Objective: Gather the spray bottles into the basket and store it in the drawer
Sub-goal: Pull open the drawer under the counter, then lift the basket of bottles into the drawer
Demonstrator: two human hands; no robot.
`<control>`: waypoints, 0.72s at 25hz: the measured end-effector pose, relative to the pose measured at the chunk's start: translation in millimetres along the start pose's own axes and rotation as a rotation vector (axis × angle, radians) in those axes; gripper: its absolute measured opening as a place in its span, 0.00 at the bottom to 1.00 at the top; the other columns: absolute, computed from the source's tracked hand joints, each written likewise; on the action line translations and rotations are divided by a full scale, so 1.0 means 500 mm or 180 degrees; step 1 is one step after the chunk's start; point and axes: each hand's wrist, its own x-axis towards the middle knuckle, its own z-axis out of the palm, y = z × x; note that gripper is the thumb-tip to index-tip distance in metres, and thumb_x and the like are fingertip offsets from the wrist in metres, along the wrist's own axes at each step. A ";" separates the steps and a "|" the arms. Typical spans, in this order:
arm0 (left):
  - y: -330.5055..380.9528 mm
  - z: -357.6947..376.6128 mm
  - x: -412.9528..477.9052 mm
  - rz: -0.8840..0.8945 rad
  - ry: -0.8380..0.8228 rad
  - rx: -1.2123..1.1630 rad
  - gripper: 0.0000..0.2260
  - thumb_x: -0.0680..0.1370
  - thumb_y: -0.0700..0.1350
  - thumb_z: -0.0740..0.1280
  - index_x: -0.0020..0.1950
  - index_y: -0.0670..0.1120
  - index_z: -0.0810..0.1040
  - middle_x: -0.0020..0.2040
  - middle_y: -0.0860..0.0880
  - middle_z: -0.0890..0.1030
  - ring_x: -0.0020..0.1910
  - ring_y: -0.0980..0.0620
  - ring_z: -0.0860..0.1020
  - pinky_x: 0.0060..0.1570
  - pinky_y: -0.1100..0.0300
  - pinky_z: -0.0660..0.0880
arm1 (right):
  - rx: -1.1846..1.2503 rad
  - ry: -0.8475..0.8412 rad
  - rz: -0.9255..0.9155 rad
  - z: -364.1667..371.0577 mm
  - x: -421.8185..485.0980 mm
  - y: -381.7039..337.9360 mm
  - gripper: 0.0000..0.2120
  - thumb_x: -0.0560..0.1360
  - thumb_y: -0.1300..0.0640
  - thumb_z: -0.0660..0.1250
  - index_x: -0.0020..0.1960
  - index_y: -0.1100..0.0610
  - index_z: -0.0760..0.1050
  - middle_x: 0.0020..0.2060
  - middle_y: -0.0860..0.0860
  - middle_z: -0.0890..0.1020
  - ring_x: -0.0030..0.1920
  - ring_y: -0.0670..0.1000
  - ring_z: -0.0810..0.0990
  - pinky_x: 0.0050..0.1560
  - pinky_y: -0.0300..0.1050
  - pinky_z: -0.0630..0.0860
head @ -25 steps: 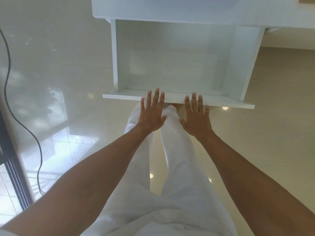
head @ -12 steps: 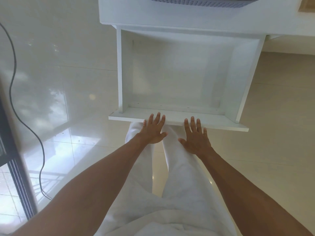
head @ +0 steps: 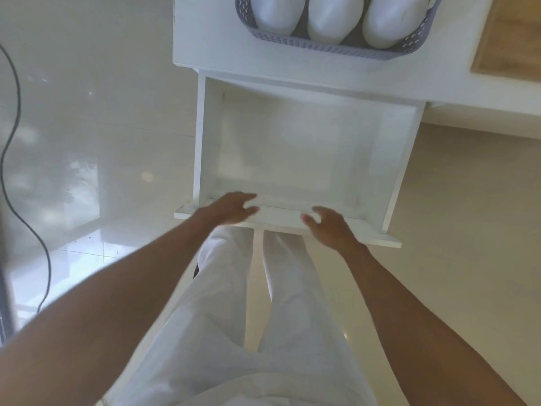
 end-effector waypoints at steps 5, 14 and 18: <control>0.025 -0.297 -0.030 0.0107 0.1987 -0.1708 0.10 0.81 0.41 0.68 0.59 0.40 0.83 0.61 0.39 0.82 0.60 0.41 0.81 0.64 0.52 0.75 | 0.0979 0.2264 -0.0048 -0.329 0.051 -0.051 0.16 0.84 0.52 0.61 0.61 0.62 0.80 0.61 0.60 0.82 0.63 0.59 0.79 0.61 0.45 0.70; 0.178 -0.671 -0.037 0.0210 0.2348 -0.2874 0.06 0.82 0.46 0.60 0.49 0.53 0.76 0.51 0.52 0.79 0.46 0.55 0.80 0.53 0.57 0.81 | 0.2197 0.2721 -0.0002 -0.687 0.108 -0.161 0.12 0.77 0.44 0.62 0.39 0.49 0.71 0.43 0.50 0.76 0.46 0.52 0.73 0.58 0.49 0.80; 0.221 -0.695 -0.008 0.0057 0.2093 -0.2362 0.04 0.83 0.48 0.59 0.50 0.51 0.72 0.51 0.51 0.76 0.48 0.52 0.77 0.57 0.54 0.77 | 0.2050 0.2491 0.0182 -0.700 0.135 -0.185 0.14 0.81 0.49 0.59 0.54 0.56 0.78 0.49 0.52 0.77 0.50 0.52 0.75 0.66 0.57 0.79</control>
